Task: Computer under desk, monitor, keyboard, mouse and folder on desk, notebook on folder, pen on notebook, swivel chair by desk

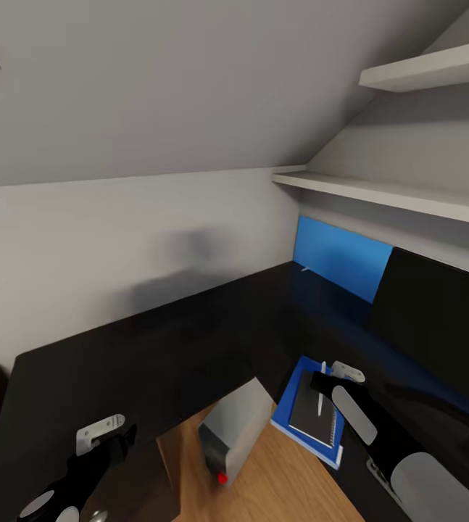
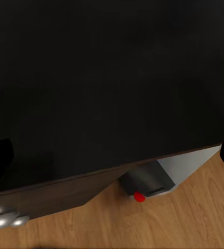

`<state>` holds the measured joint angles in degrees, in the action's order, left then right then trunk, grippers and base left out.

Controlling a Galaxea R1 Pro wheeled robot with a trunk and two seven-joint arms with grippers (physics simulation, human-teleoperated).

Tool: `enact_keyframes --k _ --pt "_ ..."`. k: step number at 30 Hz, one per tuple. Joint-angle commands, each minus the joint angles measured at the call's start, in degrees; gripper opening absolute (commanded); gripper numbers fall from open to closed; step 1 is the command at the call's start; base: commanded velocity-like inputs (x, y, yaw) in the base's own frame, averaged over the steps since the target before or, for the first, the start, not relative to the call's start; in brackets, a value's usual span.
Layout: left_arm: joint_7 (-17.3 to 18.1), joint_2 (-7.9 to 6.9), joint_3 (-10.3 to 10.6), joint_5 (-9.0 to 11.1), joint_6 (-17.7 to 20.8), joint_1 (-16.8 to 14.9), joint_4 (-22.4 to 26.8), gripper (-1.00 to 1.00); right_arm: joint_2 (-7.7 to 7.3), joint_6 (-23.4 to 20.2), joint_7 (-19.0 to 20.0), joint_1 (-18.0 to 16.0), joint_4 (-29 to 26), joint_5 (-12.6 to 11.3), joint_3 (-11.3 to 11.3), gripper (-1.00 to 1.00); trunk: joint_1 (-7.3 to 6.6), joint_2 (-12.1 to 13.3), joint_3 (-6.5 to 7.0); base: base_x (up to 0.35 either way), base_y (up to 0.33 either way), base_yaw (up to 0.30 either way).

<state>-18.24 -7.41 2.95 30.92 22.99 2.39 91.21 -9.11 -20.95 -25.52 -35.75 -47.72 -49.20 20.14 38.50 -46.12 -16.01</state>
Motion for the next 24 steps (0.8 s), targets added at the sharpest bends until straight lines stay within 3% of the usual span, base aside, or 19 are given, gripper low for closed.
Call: enact_keyframes --k 1,11,24 --pt "-0.6 -0.06 0.1 0.6 0.1 0.0 0.1 1.00 -0.05 -0.1 -0.4 -0.1 -0.1 -0.5 0.3 -1.00 0.02 -0.1 -0.07 0.045 0.000 0.000" --pt "-0.6 -0.06 0.1 0.6 0.1 0.0 0.1 1.00 0.15 -0.1 -0.4 -0.1 1.0 -0.5 0.3 -1.00 0.02 -0.1 -0.07 0.011 0.000 0.000" --pt "-0.6 -0.06 0.6 0.6 0.0 0.0 0.1 1.00 1.74 2.7 -0.4 -1.0 5.2 -0.3 0.3 -1.00 0.02 -0.1 -0.07 0.000 0.000 0.000"
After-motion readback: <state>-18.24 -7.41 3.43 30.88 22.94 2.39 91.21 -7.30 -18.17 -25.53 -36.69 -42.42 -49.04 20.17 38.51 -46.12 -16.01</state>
